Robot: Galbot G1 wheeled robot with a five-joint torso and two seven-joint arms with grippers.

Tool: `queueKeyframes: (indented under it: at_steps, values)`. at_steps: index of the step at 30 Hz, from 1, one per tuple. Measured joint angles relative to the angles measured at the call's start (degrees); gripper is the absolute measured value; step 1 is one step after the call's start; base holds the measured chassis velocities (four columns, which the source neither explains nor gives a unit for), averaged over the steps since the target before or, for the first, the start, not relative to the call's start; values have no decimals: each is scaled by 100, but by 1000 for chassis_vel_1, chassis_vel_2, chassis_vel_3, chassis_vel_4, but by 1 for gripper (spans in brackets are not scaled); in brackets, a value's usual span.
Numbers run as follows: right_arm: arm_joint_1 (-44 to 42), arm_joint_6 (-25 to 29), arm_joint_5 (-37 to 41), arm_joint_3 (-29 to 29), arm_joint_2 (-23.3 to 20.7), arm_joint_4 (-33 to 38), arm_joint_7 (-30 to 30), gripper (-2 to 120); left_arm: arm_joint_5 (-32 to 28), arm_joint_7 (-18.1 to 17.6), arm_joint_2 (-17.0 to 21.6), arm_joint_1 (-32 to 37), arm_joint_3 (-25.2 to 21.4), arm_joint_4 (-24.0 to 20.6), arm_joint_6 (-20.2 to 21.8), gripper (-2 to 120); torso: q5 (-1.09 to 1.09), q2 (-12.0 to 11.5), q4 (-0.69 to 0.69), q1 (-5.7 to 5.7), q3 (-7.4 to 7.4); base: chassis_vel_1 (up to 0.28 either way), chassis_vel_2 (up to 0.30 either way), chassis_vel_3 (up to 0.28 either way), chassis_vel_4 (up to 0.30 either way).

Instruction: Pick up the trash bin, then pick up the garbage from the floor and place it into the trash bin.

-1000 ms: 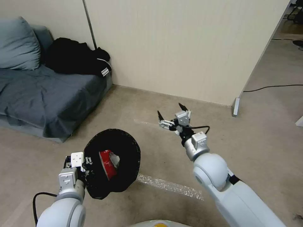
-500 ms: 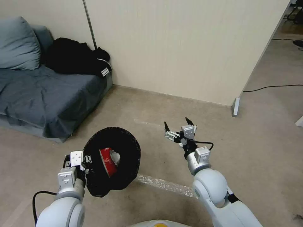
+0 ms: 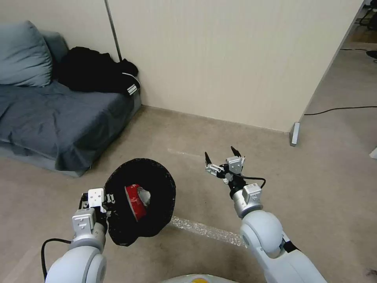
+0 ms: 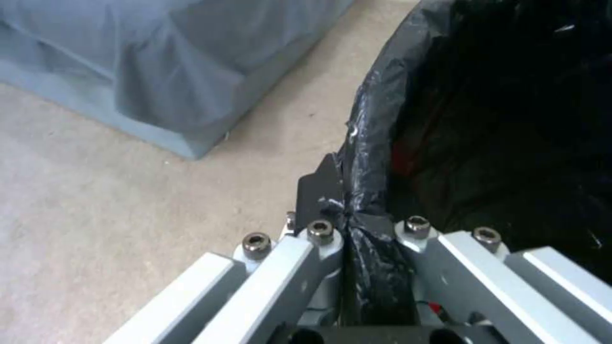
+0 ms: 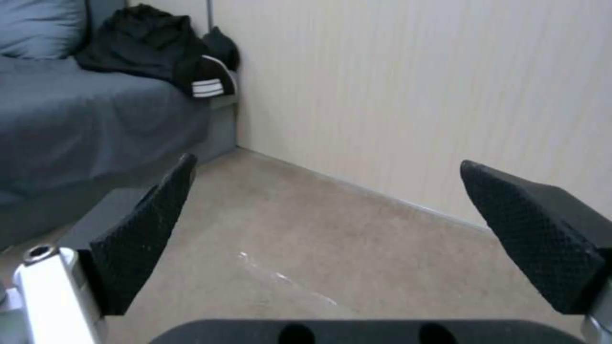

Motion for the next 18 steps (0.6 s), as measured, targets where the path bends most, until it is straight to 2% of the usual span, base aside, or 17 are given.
queueKeyframes:
  at_steps: [18]
  values:
    - [-68,145,-16,89,12,-8,-25,100,27,-5,4,-33,-2,22,16,1,0,0,1,0,0,92,92,88,88]
